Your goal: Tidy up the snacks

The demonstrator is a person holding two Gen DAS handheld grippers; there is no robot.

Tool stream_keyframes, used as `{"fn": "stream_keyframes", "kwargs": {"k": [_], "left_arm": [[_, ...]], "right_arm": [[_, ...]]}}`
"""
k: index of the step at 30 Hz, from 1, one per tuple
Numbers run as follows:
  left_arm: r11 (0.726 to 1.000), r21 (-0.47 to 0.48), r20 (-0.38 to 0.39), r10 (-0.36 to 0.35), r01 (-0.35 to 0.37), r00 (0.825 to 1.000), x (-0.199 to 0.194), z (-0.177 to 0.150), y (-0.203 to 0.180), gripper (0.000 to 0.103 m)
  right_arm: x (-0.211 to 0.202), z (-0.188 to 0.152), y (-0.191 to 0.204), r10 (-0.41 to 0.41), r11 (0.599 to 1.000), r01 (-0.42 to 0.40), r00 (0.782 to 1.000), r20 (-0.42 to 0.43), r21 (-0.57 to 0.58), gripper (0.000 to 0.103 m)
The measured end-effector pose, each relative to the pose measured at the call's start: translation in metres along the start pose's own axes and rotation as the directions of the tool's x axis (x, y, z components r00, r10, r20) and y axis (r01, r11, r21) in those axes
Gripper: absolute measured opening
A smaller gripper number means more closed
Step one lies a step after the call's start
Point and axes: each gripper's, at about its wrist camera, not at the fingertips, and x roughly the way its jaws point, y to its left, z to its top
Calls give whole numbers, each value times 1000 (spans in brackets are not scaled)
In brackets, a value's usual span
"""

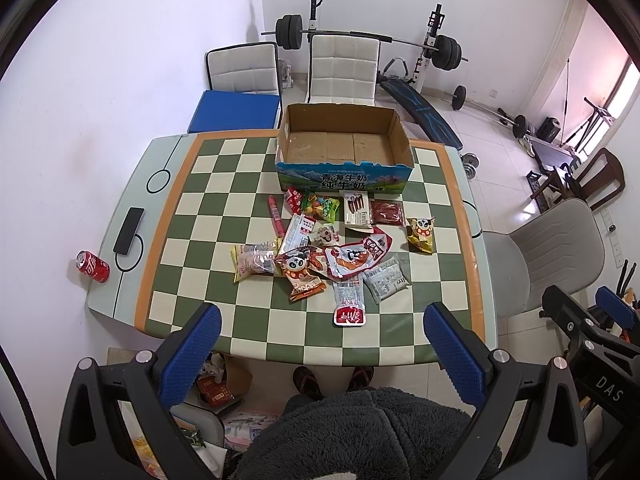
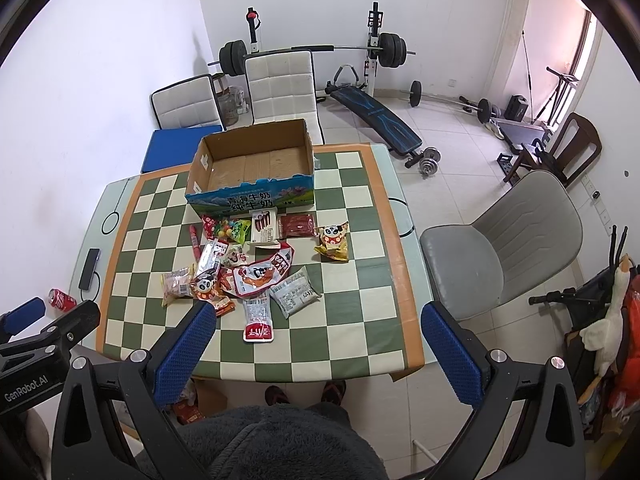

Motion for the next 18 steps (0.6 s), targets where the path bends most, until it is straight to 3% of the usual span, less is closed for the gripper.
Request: {"fn": "stream_keyframes", "kwargs": {"k": [9,13,18], "left_arm": [[999,-30,-14,19,-19,1000,22,12,6,103],[995,-84,-66,55,-60,996,63,22,27,103],[985,-108,-176,111,-132,978,133,19,54,103]], "right_arm": [[-2,14,-2,35,999,-34,998,-44,30,103],[41,21,-6,105,991,-92,984,-142,95,103],[132,13,-9,153,978,-105,948,-278,181,103]]}}
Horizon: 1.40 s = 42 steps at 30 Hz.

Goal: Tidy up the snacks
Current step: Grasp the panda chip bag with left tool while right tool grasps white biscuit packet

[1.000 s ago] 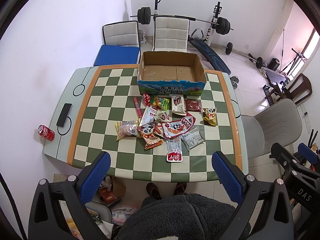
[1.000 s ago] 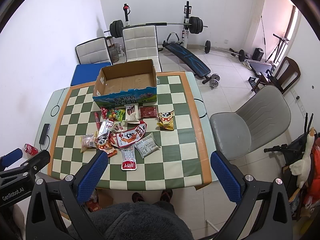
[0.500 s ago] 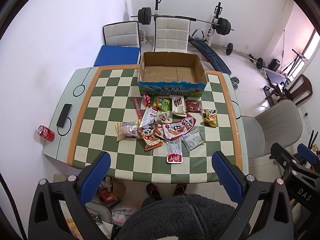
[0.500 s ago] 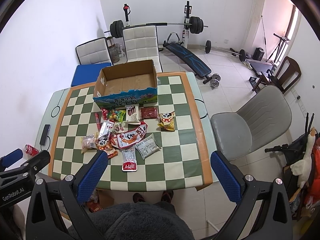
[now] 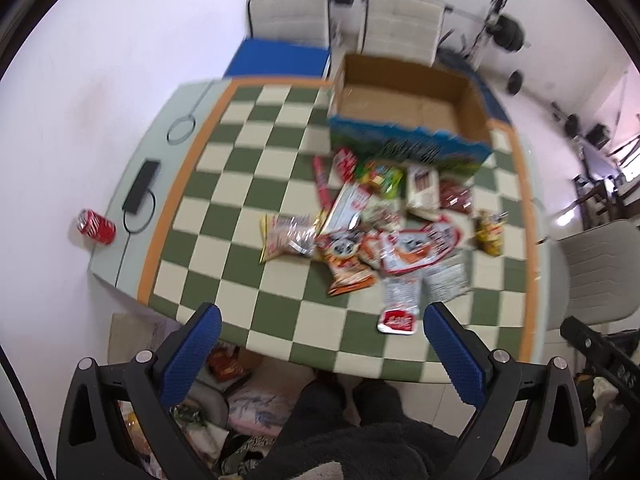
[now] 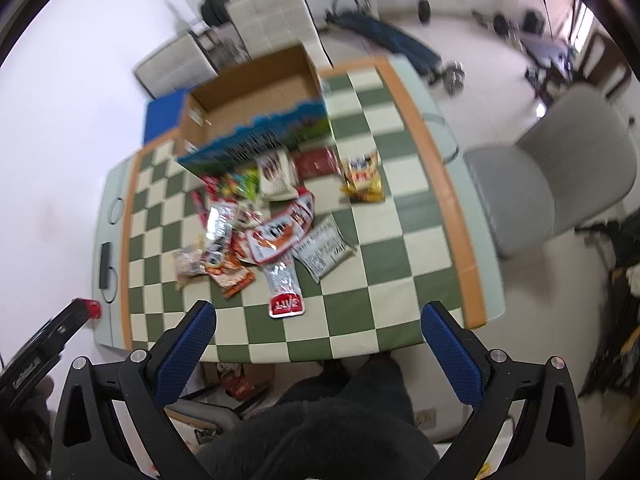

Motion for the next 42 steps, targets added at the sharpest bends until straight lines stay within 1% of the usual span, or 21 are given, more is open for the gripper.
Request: {"fn": "stream_keyframes", "kwargs": {"k": [1,4,7,9,10,12,14,17,19,20,22,25,29,31,32,33,34,35,37,39,42], "left_arm": [[1000,-5,-32,21,-21,999,19,2,3,103],[999,2,-94,39,-39,995,58,3,5,103],[997,20,-152,79,-77,985,104,5,5,103],[995,30,-186,98,-94,978,126,4,4,103],[995,32,-211,103,-98,972,142,5,5,103],[994,26,-240,106,-103,965,162,6,3,103],[996,5,-281,89,-91,955,185,10,3,103],[997,-49,-343,38,-58,939,219,18,4,103],[996,-85,-369,-2,-31,930,235,23,3,103],[994,-108,-388,-24,-20,921,245,25,3,103],[990,-140,-402,-65,9,913,260,30,1,103],[989,-148,-416,-86,26,905,274,35,-3,103],[989,-142,-431,-101,43,897,291,41,-11,103],[989,-141,-430,-101,43,897,297,45,-13,101],[989,-139,-426,-100,43,899,300,47,-14,92],[990,-136,-427,-98,44,899,302,48,-15,72],[991,-132,-433,-92,38,897,304,49,-16,60],[990,-132,-442,-96,41,892,307,49,-15,45],[990,-133,-437,-97,42,894,310,51,-14,45],[994,-103,-422,-73,31,904,309,51,-14,44],[997,-75,-410,-42,12,911,308,41,-22,43]], "right_arm": [[22,5,-1,0,1000,1,1000,-29,6,103],[87,18,-6,-40,999,41,993,-109,3,103],[148,30,-11,-47,999,47,980,-192,-9,103],[186,39,-13,-47,999,40,970,-238,-35,103],[200,42,-13,-52,998,39,966,-254,-56,103],[233,50,-10,-90,992,61,952,-292,-108,103],[259,58,-7,-97,989,56,942,-321,-136,103],[290,66,-1,-120,982,57,924,-362,-181,103],[304,70,4,-126,977,47,915,-383,-209,103],[309,72,6,-135,973,48,911,-391,-225,103],[323,74,13,-155,960,40,900,-409,-276,103],[340,73,20,-177,944,25,879,-442,-328,103],[361,68,27,-200,932,17,856,-477,-362,103],[367,66,28,-213,930,26,852,-479,-368,103],[369,66,28,-216,929,27,848,-483,-368,103],[373,66,29,-218,930,29,847,-486,-367,103],[375,66,30,-217,932,31,846,-486,-362,103],[377,66,31,-217,933,31,843,-492,-359,103],[383,66,36,-234,929,43,839,-492,-367,103],[390,62,40,-243,929,57,839,-488,-366,103],[393,58,48,-254,932,85,846,-468,-353,100]]}}
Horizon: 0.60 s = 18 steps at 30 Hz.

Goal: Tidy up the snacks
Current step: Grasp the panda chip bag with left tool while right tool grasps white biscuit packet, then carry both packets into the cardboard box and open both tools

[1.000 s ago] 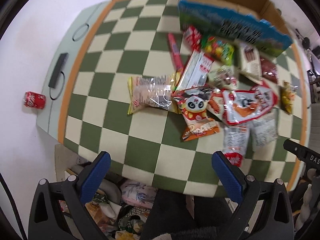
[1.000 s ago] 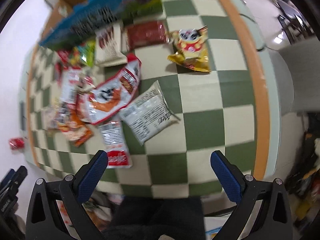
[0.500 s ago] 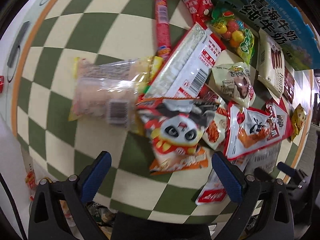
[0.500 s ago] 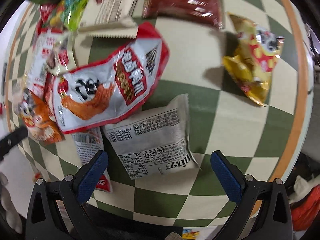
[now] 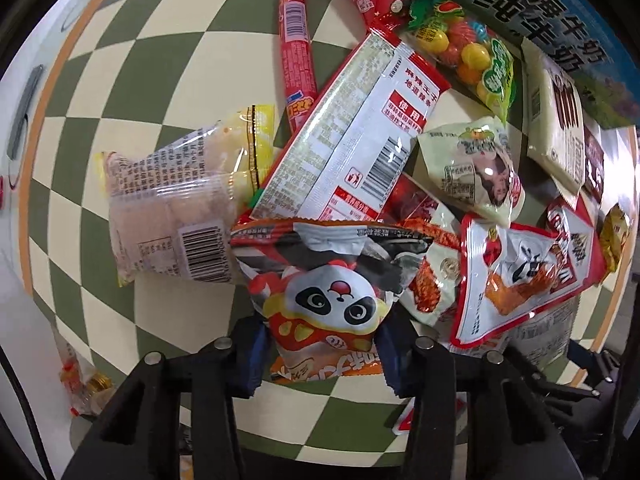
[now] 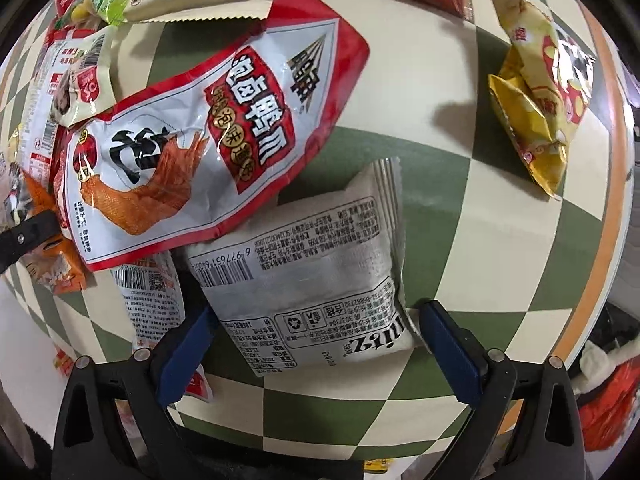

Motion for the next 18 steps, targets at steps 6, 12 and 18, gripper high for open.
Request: {"fn": "stream_keyframes", "kwargs": {"k": [6,12,18], "left_arm": [[1000,20,-3,10,-10,1000,-6,-14,3,41],[999,51,11,7,-7,1000,-15,-42,16,41],[993,114,50,-16,10,999,-55,-67,17,40]], "right_arm": [[-13,-29,-1,3,1000,-4,999,36,30,85],[-19,-47,-10,16,995,-22,998,63,96,77],[-29,-71,-26,97,971,-115,991,95,210,76]]}}
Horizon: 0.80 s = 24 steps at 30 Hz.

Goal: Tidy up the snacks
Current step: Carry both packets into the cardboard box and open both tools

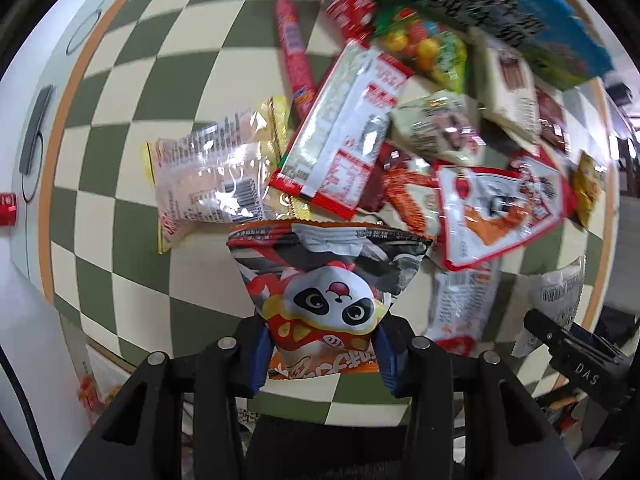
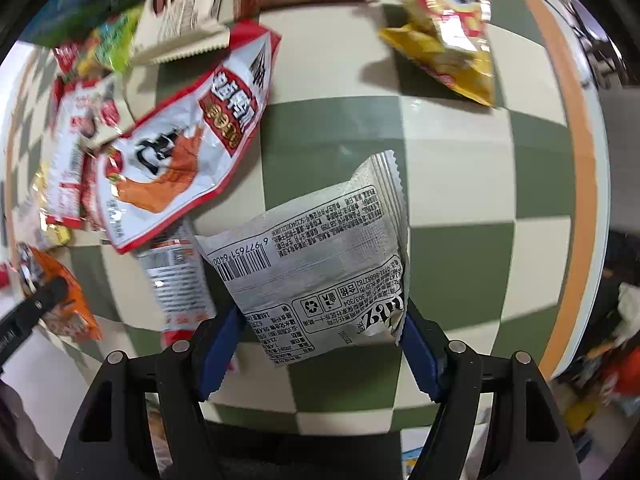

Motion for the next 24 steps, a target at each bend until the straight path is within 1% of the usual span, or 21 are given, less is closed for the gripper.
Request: {"fn": "stream_keyframes", "kwargs": {"k": [3,5,8,10,12,15,16,17,18,19,20,21,23,24], "left_arm": [[998,56,31,-22,21,999,-25,-4,-9,40],[994,98,55,-43,37,998,-46,0,-18,40],[988,144,87,-69,56,994,-67,28,-37,40],[984,164,112,-81,62,990,-83,49,-46,40],[981,178,135,-102,77,986,-102,67,-56,40],[979,185,167,-119,87,979,-127,106,-64,40],[979,186,183,-116,81,976,-134,121,-67,40],[980,185,200,-109,72,974,-144,138,-71,40],[981,182,212,-102,63,972,-150,153,-75,40],[982,177,219,-100,61,971,-155,170,-78,40],[985,165,221,-93,57,971,-160,194,-80,40],[986,157,221,-91,57,971,-163,207,-79,40],[988,137,199,-97,70,975,-160,252,-79,40],[988,135,187,-99,74,977,-158,265,-80,40]], "right_arm": [[-24,-9,-4,42,998,-44,998,36,45,76],[-42,-15,-2,81,994,-85,994,76,63,76],[-77,-18,6,130,989,-139,981,142,58,76],[-121,-19,12,162,983,-174,970,183,52,76],[-164,-2,10,200,976,-214,955,218,43,76],[-209,21,15,254,963,-269,926,279,15,76],[-236,25,16,265,960,-279,919,292,5,76],[-264,38,16,274,958,-287,913,303,-3,76],[-277,54,18,284,955,-295,904,319,-16,76],[-290,71,23,291,954,-299,900,325,-26,76],[-300,90,25,296,953,-301,895,335,-37,76],[-309,101,27,295,953,-298,893,340,-42,76],[-320,144,38,291,956,-287,895,338,-63,76],[-323,163,42,290,956,-284,896,337,-68,76]]}}
